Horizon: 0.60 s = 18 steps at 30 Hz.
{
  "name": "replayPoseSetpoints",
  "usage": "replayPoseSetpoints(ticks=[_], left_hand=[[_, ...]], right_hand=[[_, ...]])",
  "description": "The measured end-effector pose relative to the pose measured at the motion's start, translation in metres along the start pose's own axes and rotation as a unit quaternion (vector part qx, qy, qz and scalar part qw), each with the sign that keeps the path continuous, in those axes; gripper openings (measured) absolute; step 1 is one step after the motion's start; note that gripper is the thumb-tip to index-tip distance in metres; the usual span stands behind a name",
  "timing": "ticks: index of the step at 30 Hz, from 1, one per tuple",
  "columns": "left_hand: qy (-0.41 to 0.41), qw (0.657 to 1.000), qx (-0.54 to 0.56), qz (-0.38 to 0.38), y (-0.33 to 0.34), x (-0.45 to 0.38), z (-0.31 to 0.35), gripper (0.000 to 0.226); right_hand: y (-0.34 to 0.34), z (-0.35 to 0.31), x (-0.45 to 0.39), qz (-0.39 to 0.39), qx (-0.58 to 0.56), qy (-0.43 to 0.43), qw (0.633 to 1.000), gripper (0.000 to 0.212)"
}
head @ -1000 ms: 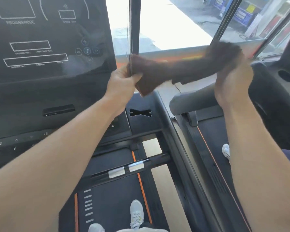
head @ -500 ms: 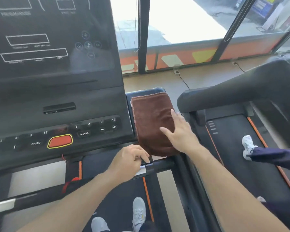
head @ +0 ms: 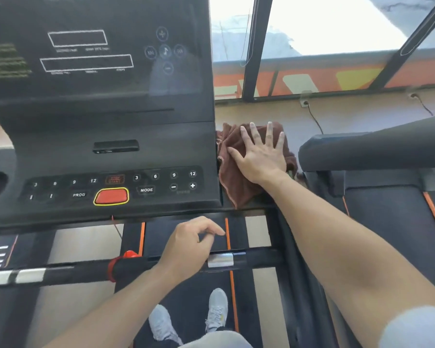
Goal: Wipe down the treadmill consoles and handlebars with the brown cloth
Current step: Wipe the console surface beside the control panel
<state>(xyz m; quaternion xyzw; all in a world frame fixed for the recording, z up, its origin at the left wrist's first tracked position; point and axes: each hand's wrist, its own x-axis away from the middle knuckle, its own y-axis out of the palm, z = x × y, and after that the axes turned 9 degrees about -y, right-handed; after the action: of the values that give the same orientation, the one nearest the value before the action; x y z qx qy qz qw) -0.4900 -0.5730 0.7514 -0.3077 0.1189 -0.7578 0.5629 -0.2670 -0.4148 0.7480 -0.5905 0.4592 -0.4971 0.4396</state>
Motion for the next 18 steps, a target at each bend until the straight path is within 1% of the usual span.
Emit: replayPoseSetpoints(ticks=[4,7,9,12,15,18], left_hand=[[0.003,1.0,0.0,0.014,0.004,0.0,0.007,0.035],[0.03,0.999,-0.001,0.033,0.014,-0.001,0.013,0.035],[0.039,0.998,0.0,0.045,0.024,-0.001,0.017,0.034],[0.04,0.998,0.008,0.046,0.035,0.002,0.02,0.035],[0.037,0.998,0.016,0.05,0.033,0.009,0.02,0.039],[0.019,0.997,0.016,0.066,0.019,0.015,0.013,0.041]], right_hand=[[0.009,-0.017,0.03,0.001,-0.026,-0.072,0.997,0.069],[0.024,-0.022,0.084,0.008,-0.028,-0.091,0.995,0.065],[0.039,-0.02,0.124,0.022,-0.005,-0.062,0.998,0.066],[0.046,-0.011,0.161,0.019,0.017,0.024,0.999,0.069],[0.038,-0.007,0.149,-0.005,-0.035,0.088,0.996,0.073],[0.026,0.002,0.111,0.0,-0.089,0.113,0.99,0.077]])
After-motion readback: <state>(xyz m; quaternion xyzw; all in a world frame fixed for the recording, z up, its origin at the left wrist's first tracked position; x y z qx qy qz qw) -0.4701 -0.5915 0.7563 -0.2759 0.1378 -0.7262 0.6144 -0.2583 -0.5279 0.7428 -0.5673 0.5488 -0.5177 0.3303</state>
